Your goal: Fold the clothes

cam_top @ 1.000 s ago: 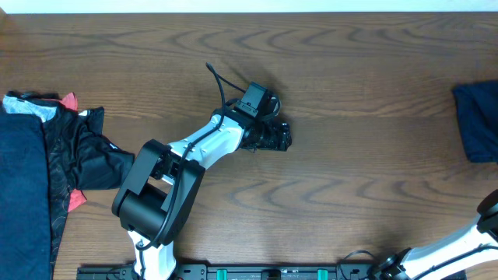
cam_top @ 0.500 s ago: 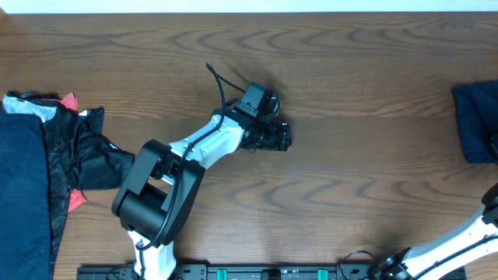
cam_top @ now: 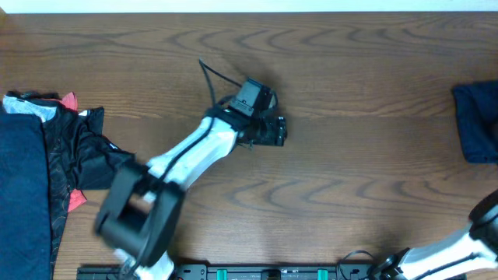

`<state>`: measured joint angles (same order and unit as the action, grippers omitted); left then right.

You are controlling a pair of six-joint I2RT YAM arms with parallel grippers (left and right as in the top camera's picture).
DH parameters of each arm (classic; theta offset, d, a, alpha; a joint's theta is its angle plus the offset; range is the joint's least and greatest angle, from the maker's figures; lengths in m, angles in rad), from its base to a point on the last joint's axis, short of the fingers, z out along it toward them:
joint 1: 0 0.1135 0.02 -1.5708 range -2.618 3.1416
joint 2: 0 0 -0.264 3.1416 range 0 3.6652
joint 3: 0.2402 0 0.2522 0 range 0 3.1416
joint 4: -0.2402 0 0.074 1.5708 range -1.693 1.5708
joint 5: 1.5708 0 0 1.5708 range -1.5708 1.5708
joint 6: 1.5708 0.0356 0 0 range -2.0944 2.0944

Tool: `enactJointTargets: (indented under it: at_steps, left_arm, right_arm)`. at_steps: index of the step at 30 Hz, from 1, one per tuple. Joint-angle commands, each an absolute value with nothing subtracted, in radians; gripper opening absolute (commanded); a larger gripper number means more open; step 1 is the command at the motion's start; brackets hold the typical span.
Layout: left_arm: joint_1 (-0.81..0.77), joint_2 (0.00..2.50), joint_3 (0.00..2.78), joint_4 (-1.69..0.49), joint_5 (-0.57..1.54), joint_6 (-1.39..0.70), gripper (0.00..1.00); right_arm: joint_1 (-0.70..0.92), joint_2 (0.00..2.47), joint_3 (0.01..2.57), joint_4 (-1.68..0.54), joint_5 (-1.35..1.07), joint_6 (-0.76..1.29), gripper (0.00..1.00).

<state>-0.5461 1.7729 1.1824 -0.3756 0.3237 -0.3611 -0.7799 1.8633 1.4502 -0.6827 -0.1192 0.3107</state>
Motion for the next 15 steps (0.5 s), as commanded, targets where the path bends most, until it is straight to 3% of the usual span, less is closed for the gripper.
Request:
enactJointTargets:
  at_steps: [1,6,10,15]
  left_arm:
    - [-0.546,1.6,1.181,-0.419,0.207,-0.347,0.79]
    - [-0.546,1.353,1.181,-0.547,0.085,-0.321,0.8]
    - [-0.546,1.164,1.181,-0.644,0.012,-0.321,0.8]
    - [-0.546,0.945,1.181,-0.738,-0.016,-0.318,0.8]
  right_arm:
    - [-0.759,1.686,1.459,-0.673,-0.263,0.345,0.01]
    - [-0.741,1.526,1.459,-0.694,-0.346,0.343,0.05]
    - [-0.738,1.433,1.459,-0.741,-0.434,0.332,0.32]
    - [-0.738,1.359,1.459,-0.802,-0.496,0.332,0.77]
